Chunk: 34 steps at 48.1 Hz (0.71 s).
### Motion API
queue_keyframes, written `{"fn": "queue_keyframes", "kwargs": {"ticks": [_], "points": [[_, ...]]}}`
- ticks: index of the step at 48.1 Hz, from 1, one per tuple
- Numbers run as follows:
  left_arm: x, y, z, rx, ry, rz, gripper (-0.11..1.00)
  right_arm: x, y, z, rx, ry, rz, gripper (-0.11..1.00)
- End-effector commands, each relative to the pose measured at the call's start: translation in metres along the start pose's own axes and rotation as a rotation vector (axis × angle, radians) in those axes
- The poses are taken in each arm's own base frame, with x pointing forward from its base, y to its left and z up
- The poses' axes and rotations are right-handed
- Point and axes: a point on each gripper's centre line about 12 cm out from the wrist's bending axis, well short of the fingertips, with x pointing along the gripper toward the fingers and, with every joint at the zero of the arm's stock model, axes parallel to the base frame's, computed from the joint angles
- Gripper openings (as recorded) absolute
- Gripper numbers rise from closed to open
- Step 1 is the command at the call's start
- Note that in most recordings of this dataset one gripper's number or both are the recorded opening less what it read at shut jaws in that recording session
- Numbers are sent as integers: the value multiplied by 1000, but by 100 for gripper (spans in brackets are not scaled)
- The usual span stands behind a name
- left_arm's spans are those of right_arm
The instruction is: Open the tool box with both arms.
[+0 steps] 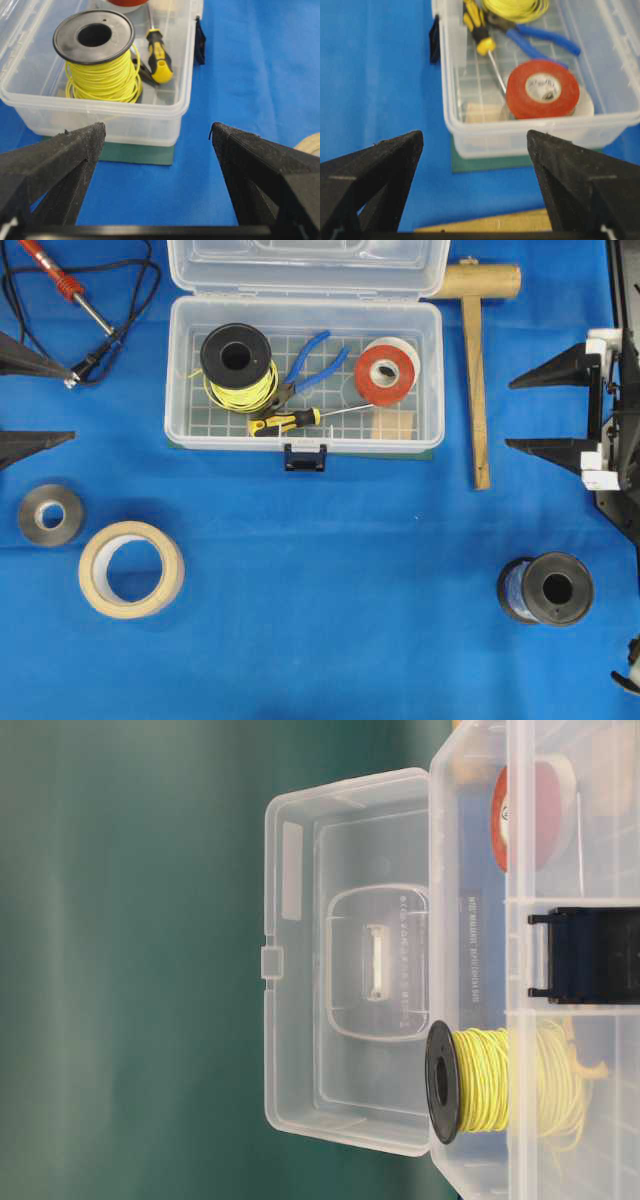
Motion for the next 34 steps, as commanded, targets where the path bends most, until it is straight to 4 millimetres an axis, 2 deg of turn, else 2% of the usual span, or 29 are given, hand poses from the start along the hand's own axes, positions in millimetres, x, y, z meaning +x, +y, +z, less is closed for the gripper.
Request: {"fn": "queue_keyframes", "kwargs": {"ticks": [1, 34], "points": [[0, 0, 4, -5, -8, -3, 92, 2, 1, 5, 1, -21, 1, 83], [0, -6, 3, 4, -14, -36, 92, 7, -1, -3, 5, -19, -4, 83]]}}
